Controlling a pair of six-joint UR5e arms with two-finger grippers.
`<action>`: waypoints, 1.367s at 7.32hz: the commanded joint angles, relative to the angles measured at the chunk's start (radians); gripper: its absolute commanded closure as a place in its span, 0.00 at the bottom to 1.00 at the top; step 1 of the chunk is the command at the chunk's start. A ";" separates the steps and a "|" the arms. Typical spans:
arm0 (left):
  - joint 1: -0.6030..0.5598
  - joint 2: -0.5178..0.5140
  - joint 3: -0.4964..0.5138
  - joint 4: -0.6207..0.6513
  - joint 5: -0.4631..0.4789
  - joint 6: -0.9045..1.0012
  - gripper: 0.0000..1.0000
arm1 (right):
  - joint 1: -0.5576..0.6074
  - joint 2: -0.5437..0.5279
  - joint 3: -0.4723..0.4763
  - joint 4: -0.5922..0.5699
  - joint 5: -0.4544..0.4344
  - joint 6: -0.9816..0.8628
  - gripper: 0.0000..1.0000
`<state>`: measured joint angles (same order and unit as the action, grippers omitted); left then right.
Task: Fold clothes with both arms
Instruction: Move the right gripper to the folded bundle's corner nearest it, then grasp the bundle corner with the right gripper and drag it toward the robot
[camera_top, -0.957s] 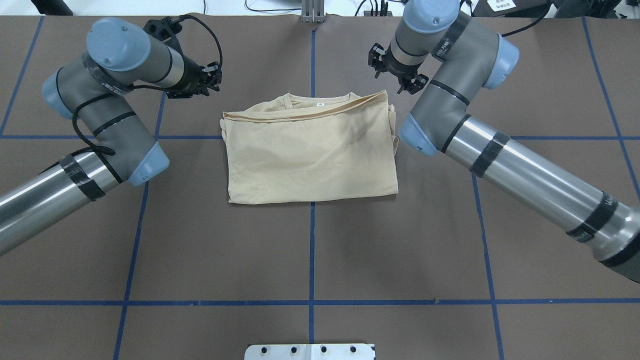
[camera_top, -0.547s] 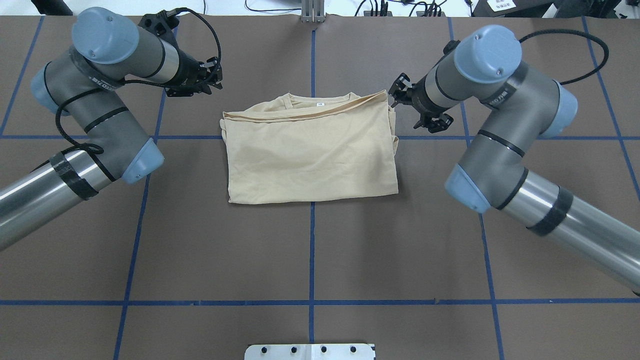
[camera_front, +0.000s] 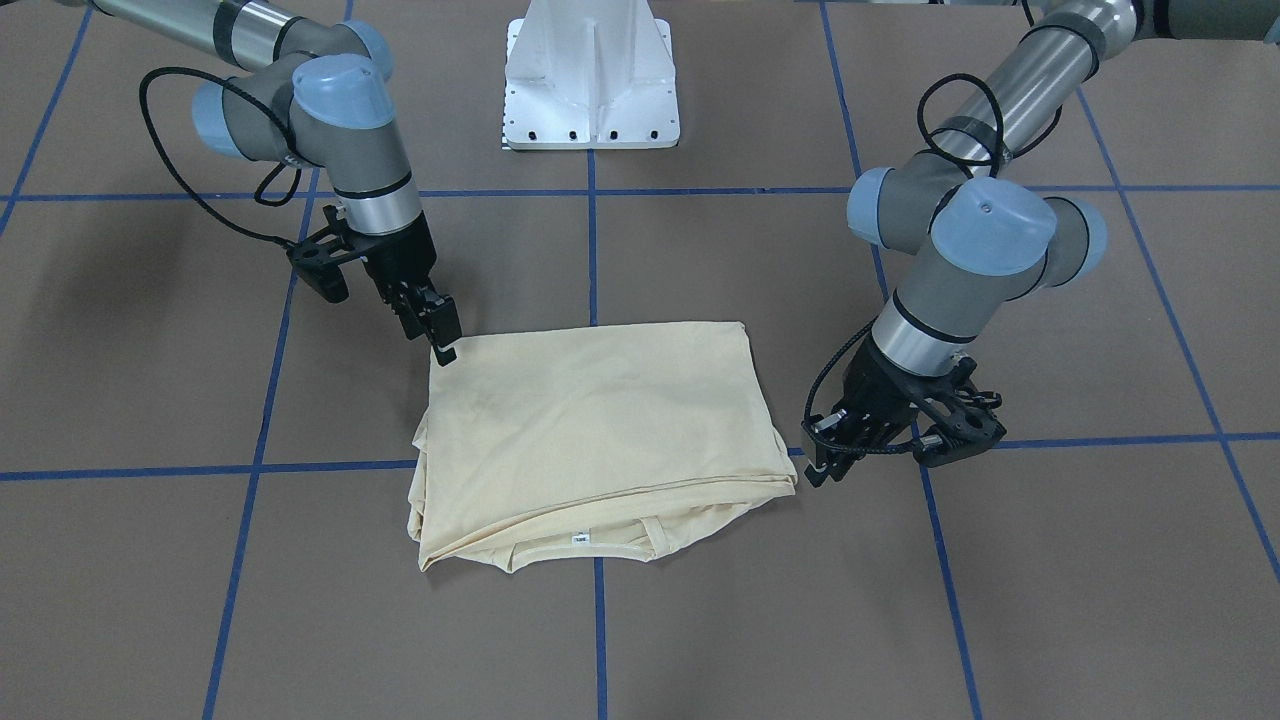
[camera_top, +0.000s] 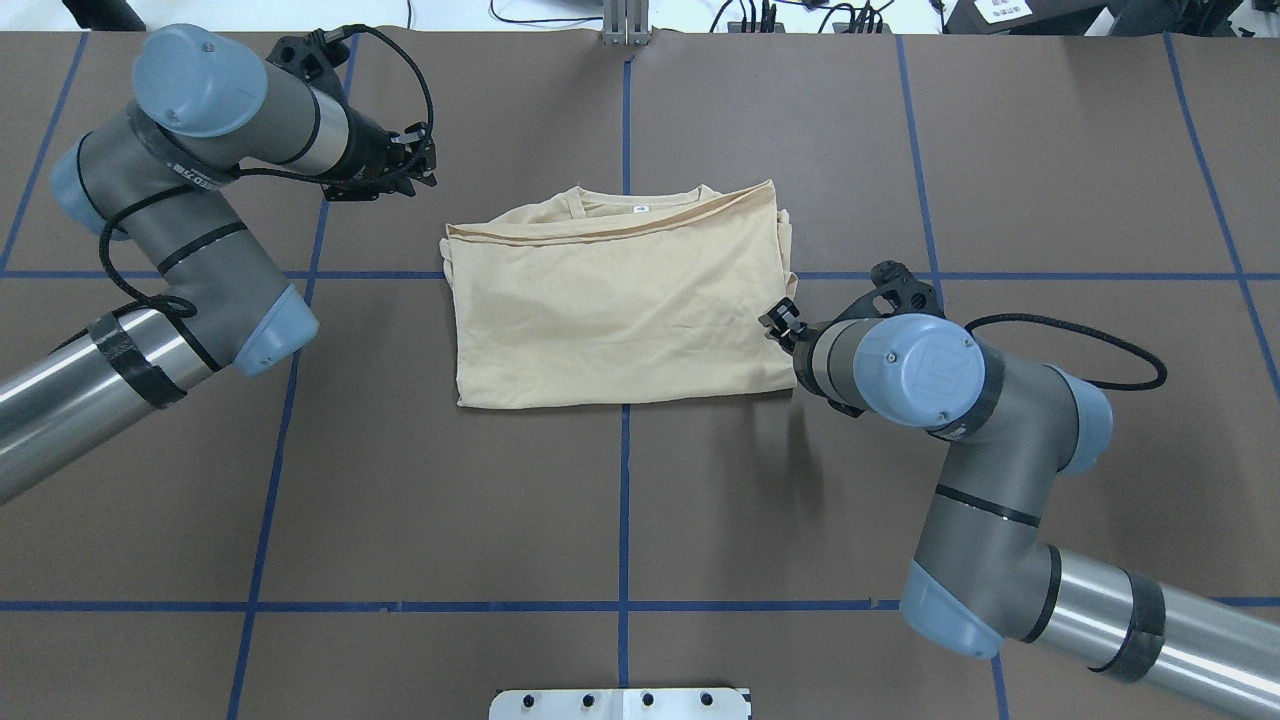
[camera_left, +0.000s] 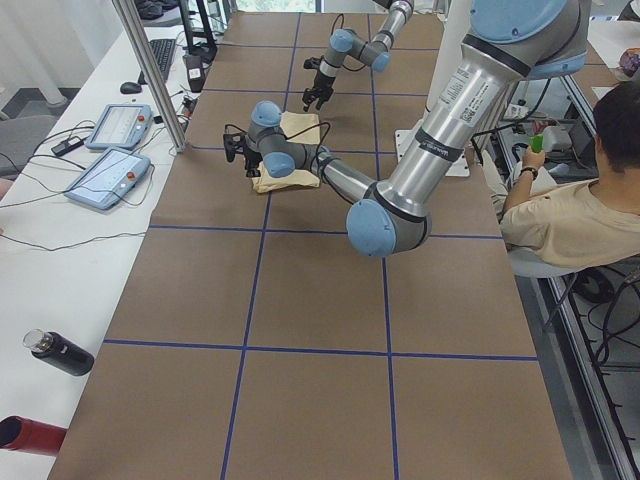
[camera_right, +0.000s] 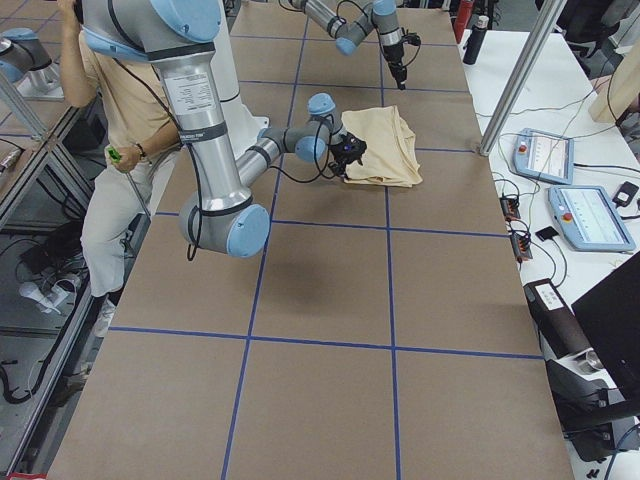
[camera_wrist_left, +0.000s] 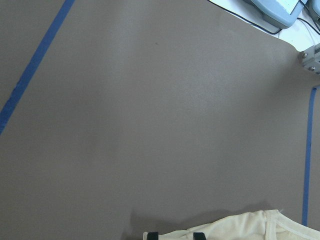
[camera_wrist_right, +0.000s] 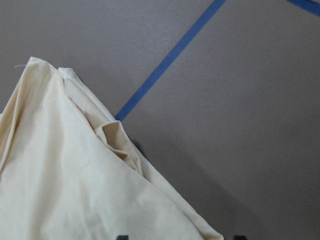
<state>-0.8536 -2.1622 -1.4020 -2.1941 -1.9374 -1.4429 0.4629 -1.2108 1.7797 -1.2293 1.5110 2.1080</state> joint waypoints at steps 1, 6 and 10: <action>0.001 -0.001 -0.006 0.002 0.002 -0.005 0.65 | -0.049 -0.007 -0.003 -0.001 -0.052 0.030 0.25; 0.001 0.004 -0.011 0.004 0.008 -0.007 0.65 | -0.050 0.007 -0.012 -0.013 -0.115 0.030 0.29; 0.002 0.005 -0.014 0.005 0.011 -0.007 0.65 | -0.050 0.002 -0.017 -0.013 -0.115 0.026 0.29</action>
<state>-0.8526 -2.1562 -1.4153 -2.1891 -1.9270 -1.4496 0.4128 -1.2053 1.7641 -1.2415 1.3961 2.1366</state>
